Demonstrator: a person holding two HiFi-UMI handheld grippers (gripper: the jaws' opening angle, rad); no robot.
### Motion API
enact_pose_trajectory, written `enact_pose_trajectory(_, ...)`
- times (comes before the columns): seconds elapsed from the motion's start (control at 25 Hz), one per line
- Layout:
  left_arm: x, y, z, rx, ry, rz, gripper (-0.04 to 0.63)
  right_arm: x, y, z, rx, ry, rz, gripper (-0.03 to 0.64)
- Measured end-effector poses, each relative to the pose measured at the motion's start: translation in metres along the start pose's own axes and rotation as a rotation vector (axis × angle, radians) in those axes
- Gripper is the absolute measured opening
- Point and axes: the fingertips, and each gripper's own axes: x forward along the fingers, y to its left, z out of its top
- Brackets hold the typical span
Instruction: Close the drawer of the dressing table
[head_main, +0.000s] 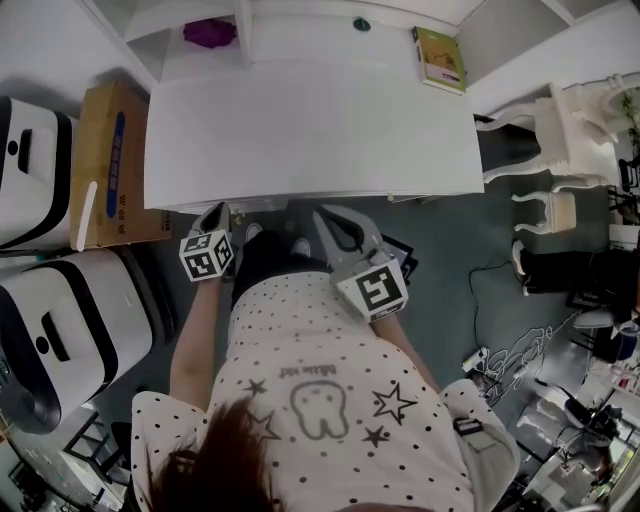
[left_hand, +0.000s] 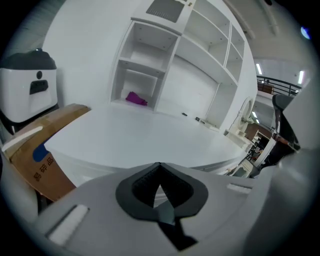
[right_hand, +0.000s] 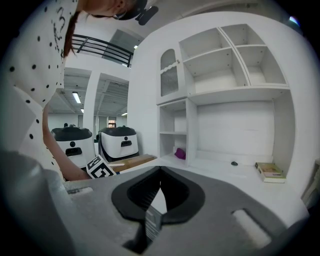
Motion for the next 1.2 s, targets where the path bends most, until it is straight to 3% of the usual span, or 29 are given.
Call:
enact_pose_trajectory(0.24,-0.008,-0.026,0.025,0.007,-0.057,-0.034,0.000,-0.002,0.010,-0.004,-0.015,-0.001,0.031,-0.005)
enact_pose_trajectory(0.52,-0.025,-0.053,0.073,0.052,-0.179,-0.057,0.001,-0.004,0.010,-0.003,-0.037,-0.023,0.024,-0.005)
enact_pose_trajectory(0.92,-0.095,-0.102,0.144,0.138,-0.426,-0.168,0.000,0.000,0.015,0.005,-0.030,-0.053,-0.011,-0.005)
enact_pose_trajectory(1.2,-0.146,-0.108,0.180,0.185,-0.517,-0.251,0.002,0.027,0.029,0.019,0.004,-0.050,-0.032,-0.005)
